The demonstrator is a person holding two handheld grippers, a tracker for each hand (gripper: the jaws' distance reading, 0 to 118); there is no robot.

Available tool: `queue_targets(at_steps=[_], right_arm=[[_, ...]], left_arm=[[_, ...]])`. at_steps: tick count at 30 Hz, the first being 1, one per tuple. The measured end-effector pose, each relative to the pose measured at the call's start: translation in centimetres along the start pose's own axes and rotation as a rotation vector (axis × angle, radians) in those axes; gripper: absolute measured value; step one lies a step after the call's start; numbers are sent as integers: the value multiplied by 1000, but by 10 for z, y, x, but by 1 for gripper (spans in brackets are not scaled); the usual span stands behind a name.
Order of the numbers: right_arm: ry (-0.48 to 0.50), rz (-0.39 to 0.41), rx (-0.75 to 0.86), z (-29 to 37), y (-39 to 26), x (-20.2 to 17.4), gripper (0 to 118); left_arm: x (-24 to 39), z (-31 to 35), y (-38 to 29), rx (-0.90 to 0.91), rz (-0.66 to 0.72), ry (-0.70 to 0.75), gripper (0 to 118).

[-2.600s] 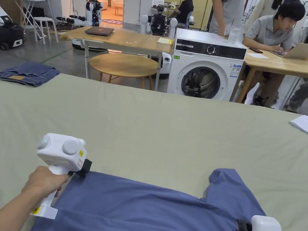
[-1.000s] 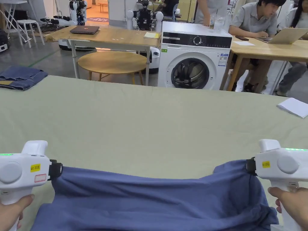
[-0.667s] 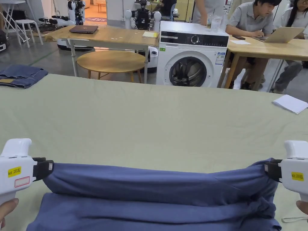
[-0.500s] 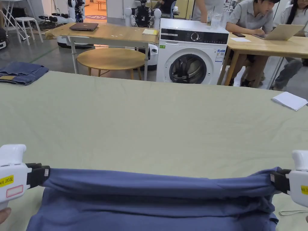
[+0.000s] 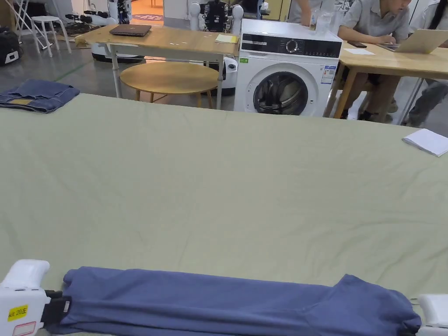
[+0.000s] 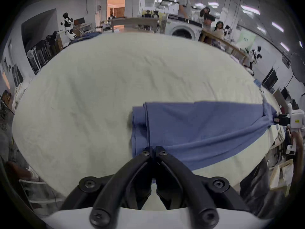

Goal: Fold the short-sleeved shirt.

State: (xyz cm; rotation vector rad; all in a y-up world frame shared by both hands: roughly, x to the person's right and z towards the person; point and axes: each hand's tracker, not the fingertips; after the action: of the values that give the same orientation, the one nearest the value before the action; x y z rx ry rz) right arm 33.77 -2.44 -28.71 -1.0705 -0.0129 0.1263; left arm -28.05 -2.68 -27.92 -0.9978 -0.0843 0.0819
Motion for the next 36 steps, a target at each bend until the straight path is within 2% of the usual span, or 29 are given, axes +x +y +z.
queue_targets(at_steps=[4,9,10,13,14,15,21,26,29,31,32,33,35,36], right_arm=[[-5,-6,-28,-26,-8,-2,0],[-11,-25,12,-26,-6,-3,0],[-12,-29,6,-25,-3,-4,3],[-75,-11,58,-7,0,-8,35],[-78,-25,101,0,3,-8,53],[-81,-50,135,6,7,-8,62],[-108,-109,350,35,32,-25,62],[-20,-177,663,50,47,-63,62],[-6,-162,803,55,55,-92,59],[-8,-145,872,58,61,-111,44],[-6,-145,898,59,63,-119,26],[-10,-143,911,60,65,-126,17],[-21,-146,942,62,67,-139,7],[-31,-147,959,62,68,-144,7]], left_arm=[[4,-11,-2,-26,-25,22,0],[5,-13,0,-31,-27,35,0],[6,-12,1,-28,-27,41,1],[7,-4,5,19,-15,75,29],[7,-1,7,45,-10,72,34],[9,3,10,83,-8,62,36],[41,25,32,298,-23,47,39],[73,28,44,495,-56,45,39],[96,35,50,614,-84,67,39],[110,39,53,680,-106,96,38],[116,40,54,707,-113,104,34],[120,42,55,732,-118,114,25],[128,46,55,782,-122,134,6],[130,47,54,803,-123,148,6]])
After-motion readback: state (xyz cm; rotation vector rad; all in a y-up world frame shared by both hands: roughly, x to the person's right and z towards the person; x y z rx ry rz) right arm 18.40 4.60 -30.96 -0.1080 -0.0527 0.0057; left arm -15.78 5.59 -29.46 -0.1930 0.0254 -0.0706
